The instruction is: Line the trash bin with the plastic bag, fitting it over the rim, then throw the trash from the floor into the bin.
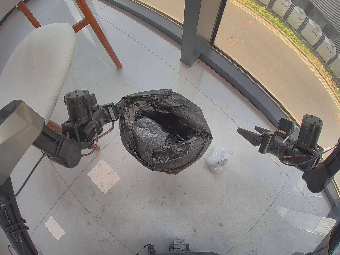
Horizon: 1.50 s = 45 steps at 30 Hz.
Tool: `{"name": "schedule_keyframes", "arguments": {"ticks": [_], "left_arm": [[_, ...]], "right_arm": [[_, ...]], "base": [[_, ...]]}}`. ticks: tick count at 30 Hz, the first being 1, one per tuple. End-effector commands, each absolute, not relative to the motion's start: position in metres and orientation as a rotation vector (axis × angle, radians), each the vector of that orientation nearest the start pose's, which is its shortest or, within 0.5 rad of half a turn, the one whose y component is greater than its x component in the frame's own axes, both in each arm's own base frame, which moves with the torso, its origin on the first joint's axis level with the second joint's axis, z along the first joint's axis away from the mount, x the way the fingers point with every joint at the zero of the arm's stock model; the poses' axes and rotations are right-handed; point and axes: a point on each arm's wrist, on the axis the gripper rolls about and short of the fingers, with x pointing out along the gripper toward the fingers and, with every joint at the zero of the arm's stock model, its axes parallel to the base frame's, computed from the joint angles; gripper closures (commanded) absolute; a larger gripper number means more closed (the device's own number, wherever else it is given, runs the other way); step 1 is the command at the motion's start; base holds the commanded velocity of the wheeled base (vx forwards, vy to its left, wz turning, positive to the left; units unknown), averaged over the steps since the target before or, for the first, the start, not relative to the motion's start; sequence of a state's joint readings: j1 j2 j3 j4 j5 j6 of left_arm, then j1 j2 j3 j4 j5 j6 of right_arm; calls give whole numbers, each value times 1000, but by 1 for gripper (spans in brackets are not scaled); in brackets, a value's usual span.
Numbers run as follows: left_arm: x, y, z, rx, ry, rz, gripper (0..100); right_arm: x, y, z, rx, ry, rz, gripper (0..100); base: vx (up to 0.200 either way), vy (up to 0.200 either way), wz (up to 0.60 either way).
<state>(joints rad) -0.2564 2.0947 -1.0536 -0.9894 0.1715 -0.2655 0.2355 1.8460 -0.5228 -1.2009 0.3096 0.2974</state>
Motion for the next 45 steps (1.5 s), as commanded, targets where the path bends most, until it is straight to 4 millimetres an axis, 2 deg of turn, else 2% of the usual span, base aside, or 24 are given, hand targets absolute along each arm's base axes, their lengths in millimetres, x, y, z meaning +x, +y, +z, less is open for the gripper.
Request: {"name": "schedule_keyframes", "arguments": {"ticks": [1, 3, 5, 6, 8, 14, 16, 18, 20, 21, 25, 26, 29, 32, 33, 38, 42, 45], "left_arm": [[391, -101, 113, -277, 126, -90, 0], [386, -98, 112, -306, 129, -85, 0], [376, -95, 126, -358, 86, -89, 0], [376, -95, 126, -358, 86, -89, 0], [358, -91, 151, -425, 32, -99, 0], [325, -78, 195, -553, -70, -106, 0], [318, -74, 203, -572, -93, -108, 0], [298, -70, 216, -623, -121, -117, 0], [296, -70, 217, -627, -123, -118, 0], [278, -67, 223, -638, -136, -121, 0], [246, -60, 226, -636, -144, -128, 0], [234, -59, 229, -630, -151, -137, 0], [215, -56, 232, -579, -139, -132, 0], [191, -49, 241, -528, -161, -134, 0], [191, -49, 241, -528, -161, -134, 0], [157, -41, 256, -460, -208, -156, 0], [144, -36, 252, -425, -209, -145, 0], [139, -34, 249, -423, -209, -135, 0]], "right_arm": [[275, 60, 139, 296, 159, 482, 0], [270, 55, 141, 297, 154, 470, 0], [266, 50, 142, 298, 150, 455, 0], [266, 50, 142, 298, 150, 455, 0], [260, 42, 145, 301, 142, 432, 0], [250, 28, 138, 306, 165, 375, 0], [250, 26, 135, 296, 175, 365, 0], [253, 23, 125, 271, 208, 329, 0], [254, 23, 123, 267, 214, 323, 0], [262, 23, 107, 236, 260, 287, 0], [274, 26, 85, 200, 334, 279, 0], [282, 28, 77, 182, 354, 283, 0], [298, 36, 65, 163, 375, 291, 0], [311, 44, 46, 157, 508, 258, 0], [311, 44, 46, 157, 508, 258, 0], [339, 73, 30, 201, 691, 184, 0], [360, 94, 12, 212, 763, 158, 0], [370, 109, 5, 218, 765, 179, 0]], "base": [[0, 0, 0], [0, 0, 0], [0, 0, 0], [0, 0, 0], [0, 0, 0], [0, 0, 0], [0, 0, 0], [0, 0, 0], [0, 0, 0], [0, 0, 0], [0, 0, 0], [0, 0, 0], [0, 0, 0], [0, 0, 0], [0, 0, 0], [0, 0, 0], [0, 0, 0], [0, 0, 0]]}}
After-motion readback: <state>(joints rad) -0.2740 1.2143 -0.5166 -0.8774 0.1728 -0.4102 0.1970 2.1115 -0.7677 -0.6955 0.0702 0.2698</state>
